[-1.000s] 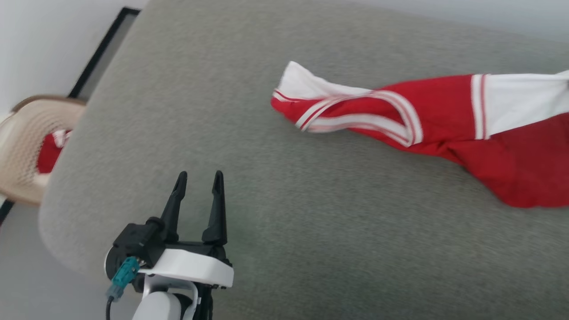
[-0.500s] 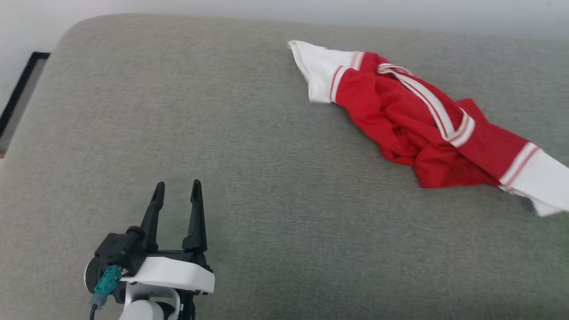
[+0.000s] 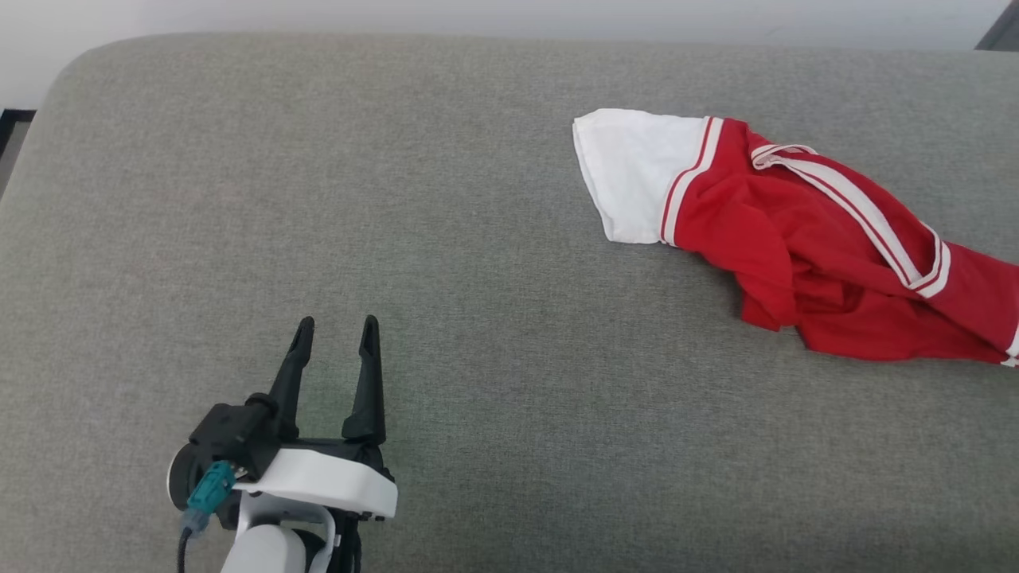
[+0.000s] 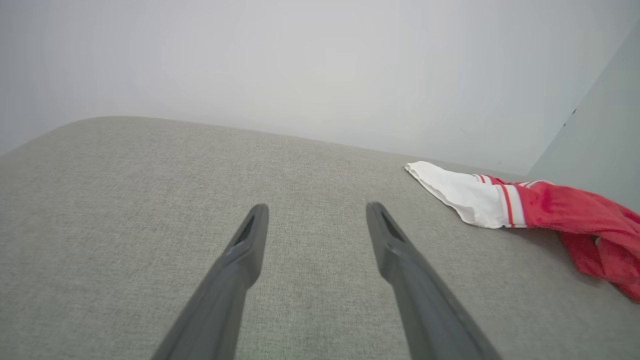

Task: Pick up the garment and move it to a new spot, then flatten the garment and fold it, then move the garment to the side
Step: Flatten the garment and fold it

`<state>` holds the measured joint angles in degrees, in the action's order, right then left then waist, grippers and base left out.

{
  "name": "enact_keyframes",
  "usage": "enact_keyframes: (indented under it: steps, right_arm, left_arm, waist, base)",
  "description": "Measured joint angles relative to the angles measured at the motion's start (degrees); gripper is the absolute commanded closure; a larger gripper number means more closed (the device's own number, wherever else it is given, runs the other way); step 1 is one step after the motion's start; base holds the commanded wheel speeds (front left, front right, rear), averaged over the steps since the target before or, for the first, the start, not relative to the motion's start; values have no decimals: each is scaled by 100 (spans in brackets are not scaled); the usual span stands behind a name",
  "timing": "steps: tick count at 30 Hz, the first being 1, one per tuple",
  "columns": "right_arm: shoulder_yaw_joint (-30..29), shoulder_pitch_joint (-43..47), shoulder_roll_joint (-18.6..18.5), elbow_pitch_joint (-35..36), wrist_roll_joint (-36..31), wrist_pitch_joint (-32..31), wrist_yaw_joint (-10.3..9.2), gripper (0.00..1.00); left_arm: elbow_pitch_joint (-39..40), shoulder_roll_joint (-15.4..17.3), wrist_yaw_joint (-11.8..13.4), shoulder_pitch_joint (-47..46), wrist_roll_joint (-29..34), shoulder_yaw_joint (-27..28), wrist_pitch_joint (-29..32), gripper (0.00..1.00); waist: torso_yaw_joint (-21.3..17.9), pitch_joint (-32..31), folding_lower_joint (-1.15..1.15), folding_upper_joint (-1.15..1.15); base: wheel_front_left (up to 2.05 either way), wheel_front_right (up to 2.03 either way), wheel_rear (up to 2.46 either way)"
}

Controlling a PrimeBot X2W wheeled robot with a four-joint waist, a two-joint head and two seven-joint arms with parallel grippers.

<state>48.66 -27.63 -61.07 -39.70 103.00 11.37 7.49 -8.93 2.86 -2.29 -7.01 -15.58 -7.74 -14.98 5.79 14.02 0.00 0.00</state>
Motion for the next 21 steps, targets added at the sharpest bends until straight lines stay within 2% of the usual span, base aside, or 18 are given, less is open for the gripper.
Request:
enact_keyframes:
  steps: [3, 4, 5, 6, 7, 11, 14, 17, 19, 21]
  right_arm:
    - [179, -354, 347, -666, -114, -170, 1, 100]
    - [209, -449, 446, -840, -138, -182, 1, 92]
    - [243, -542, 533, -987, -185, -171, 0, 76]
    - [269, -624, 601, -1116, -258, -104, 0, 48]
    - [291, -694, 656, -1241, -334, -22, 1, 0]
    - [293, -889, 747, -1407, -705, 285, 1, 0]
    - [114, -1061, 815, -1328, -1057, 345, 1, 0]
    - [-546, -1364, 833, -1083, -1719, 358, 1, 0]
    - [-1077, -1402, 916, -778, -2206, 368, 1, 0]
    - [-1578, -1248, 1115, -411, -2693, 370, 1, 0]
  left_arm:
    - [-102, 2, -20, -39, 0, -78, 0, 0]
    - [-140, 2, -31, -68, 7, -108, 0, 0]
    - [-176, 1, -67, -107, 59, -137, 0, 0]
    - [-209, 3, -111, -157, 102, -174, 0, 0]
    - [-261, 11, -171, -235, 116, -227, 0, 0]
    - [-499, 319, -370, -881, 272, -492, 19, 0]
    - [-570, 677, -457, -1580, 308, -694, 292, 0]
    - [-650, 1006, -488, -2310, 124, -909, 736, 0]
    - [-751, 1316, -503, -2799, -41, -1271, 1145, 0]
    - [-918, 1513, -511, -3273, -530, -1581, 1577, 0]
  waist:
    - [61, 43, 0, 0]
    - [84, 51, 0, 0]
    - [106, 57, 0, 0]
    - [124, 62, 0, 0]
    - [138, 67, 0, 0]
    - [85, 87, 0, 0]
    - [-87, 113, 0, 0]
    - [-353, 164, 0, 0]
    - [-575, 217, 0, 0]
    - [-810, 281, 0, 0]
  base:
    - [0, 0, 0]
    - [0, 0, 0]
    - [0, 0, 0]
    - [0, 0, 0]
    - [0, 0, 0]
    - [0, 0, 0]
    - [0, 0, 0]
    - [0, 0, 0]
    - [0, 0, 0]
    - [0, 0, 0]
